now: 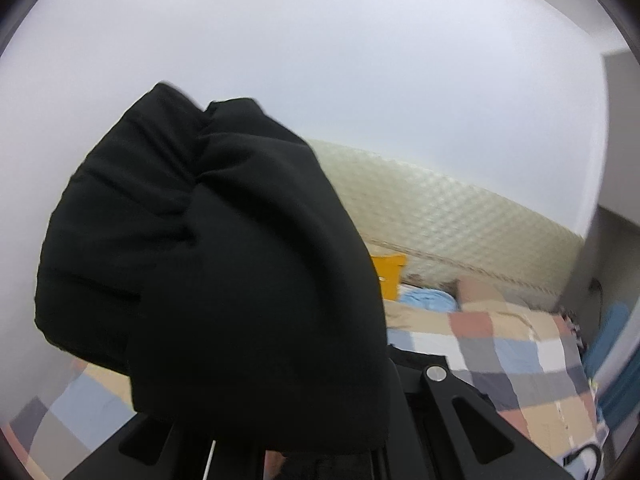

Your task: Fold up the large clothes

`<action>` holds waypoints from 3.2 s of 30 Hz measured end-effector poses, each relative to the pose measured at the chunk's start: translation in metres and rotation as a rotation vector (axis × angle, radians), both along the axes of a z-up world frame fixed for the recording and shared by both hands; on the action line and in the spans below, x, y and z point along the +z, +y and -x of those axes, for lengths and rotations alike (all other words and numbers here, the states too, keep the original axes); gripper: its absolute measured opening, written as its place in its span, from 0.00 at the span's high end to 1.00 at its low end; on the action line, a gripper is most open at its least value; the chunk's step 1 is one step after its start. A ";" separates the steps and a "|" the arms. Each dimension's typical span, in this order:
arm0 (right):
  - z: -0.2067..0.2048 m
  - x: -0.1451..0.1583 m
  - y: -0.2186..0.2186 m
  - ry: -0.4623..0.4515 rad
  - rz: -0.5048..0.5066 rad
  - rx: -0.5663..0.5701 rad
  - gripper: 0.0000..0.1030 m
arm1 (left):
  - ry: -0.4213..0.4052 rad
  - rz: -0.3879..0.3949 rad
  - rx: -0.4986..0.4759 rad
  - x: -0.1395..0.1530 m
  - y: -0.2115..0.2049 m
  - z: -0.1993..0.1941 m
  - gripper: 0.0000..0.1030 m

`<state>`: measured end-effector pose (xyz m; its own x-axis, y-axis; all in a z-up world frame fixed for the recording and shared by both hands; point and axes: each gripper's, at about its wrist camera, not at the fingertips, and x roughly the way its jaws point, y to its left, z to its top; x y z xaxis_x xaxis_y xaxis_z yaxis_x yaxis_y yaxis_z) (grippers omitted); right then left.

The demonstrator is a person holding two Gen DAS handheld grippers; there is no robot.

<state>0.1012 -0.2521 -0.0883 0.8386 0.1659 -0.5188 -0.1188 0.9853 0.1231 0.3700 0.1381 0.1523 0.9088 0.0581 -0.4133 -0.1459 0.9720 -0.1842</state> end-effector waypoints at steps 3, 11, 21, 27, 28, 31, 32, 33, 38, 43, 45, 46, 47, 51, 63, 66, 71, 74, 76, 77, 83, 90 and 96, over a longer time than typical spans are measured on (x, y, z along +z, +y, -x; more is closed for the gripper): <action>0.003 0.000 -0.007 -0.006 -0.016 -0.006 0.00 | -0.002 -0.041 -0.057 0.005 -0.047 -0.002 0.96; 0.006 0.007 -0.030 -0.055 -0.014 -0.045 0.00 | 0.013 -0.093 -0.221 -0.003 -0.166 -0.006 0.96; -0.001 0.004 -0.059 -0.052 -0.062 -0.099 0.00 | 0.103 -0.141 -0.422 -0.075 -0.291 -0.008 0.96; -0.003 -0.001 -0.077 -0.034 -0.113 -0.150 0.00 | 0.185 -0.138 -0.491 -0.143 -0.342 -0.026 0.96; -0.004 -0.002 -0.079 -0.032 -0.119 -0.157 0.00 | 0.193 -0.143 -0.498 -0.151 -0.342 -0.024 0.96; -0.006 -0.006 -0.086 -0.024 -0.141 -0.173 0.00 | 0.235 -0.165 -0.524 -0.193 -0.375 -0.025 0.95; -0.008 -0.008 -0.088 -0.020 -0.147 -0.177 0.00 | 0.248 -0.168 -0.527 -0.203 -0.378 -0.025 0.95; -0.009 -0.010 -0.090 -0.014 -0.155 -0.180 0.00 | 0.261 -0.173 -0.530 -0.215 -0.385 -0.026 0.95; -0.015 -0.019 -0.096 0.014 -0.185 -0.181 0.00 | 0.322 -0.206 -0.516 -0.282 -0.410 -0.028 0.95; -0.022 -0.027 -0.099 0.044 -0.203 -0.180 0.00 | 0.325 -0.270 -0.504 -0.319 -0.421 -0.027 0.95; -0.024 -0.030 -0.100 0.054 -0.211 -0.183 0.00 | 0.332 -0.283 -0.488 -0.329 -0.426 -0.025 0.95; -0.025 -0.031 -0.101 0.057 -0.213 -0.185 0.00 | 0.332 -0.293 -0.478 -0.331 -0.424 -0.029 0.95; -0.026 -0.033 -0.101 0.060 -0.214 -0.187 0.00 | 0.330 -0.311 -0.470 -0.333 -0.427 -0.028 0.95; -0.028 -0.036 -0.102 0.068 -0.211 -0.195 0.00 | 0.300 -0.365 -0.427 -0.328 -0.431 -0.019 0.92; -0.024 -0.036 -0.103 0.059 -0.202 -0.213 0.00 | 0.250 -0.336 -0.399 -0.289 -0.392 0.024 0.28; -0.023 -0.034 -0.101 0.052 -0.198 -0.208 0.00 | 0.256 -0.324 -0.419 -0.275 -0.372 0.042 0.28; -0.020 -0.028 -0.096 0.035 -0.186 -0.192 0.00 | 0.231 -0.260 -0.399 -0.245 -0.324 0.077 0.28; -0.020 -0.025 -0.089 0.028 -0.171 -0.176 0.00 | 0.241 -0.205 -0.391 -0.230 -0.291 0.096 0.28; -0.019 -0.022 -0.085 0.020 -0.158 -0.160 0.00 | 0.236 -0.178 -0.387 -0.219 -0.270 0.111 0.28; -0.019 -0.020 -0.082 0.016 -0.155 -0.153 0.00 | 0.226 -0.175 -0.389 -0.215 -0.263 0.117 0.28; -0.014 -0.010 -0.067 -0.009 -0.122 -0.118 0.00 | 0.196 -0.155 -0.363 -0.197 -0.217 0.155 0.28; -0.007 -0.005 -0.054 -0.007 -0.088 -0.098 0.00 | 0.194 -0.111 -0.333 -0.203 -0.171 0.186 0.28; -0.001 -0.003 -0.041 0.001 -0.080 -0.069 0.00 | 0.210 -0.085 -0.304 -0.217 -0.140 0.209 0.28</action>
<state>0.1023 -0.2931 -0.0911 0.8488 0.1486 -0.5075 -0.0508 0.9782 0.2016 0.1608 -0.0020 -0.0648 0.7858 -0.1590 -0.5978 0.1257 0.9873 -0.0974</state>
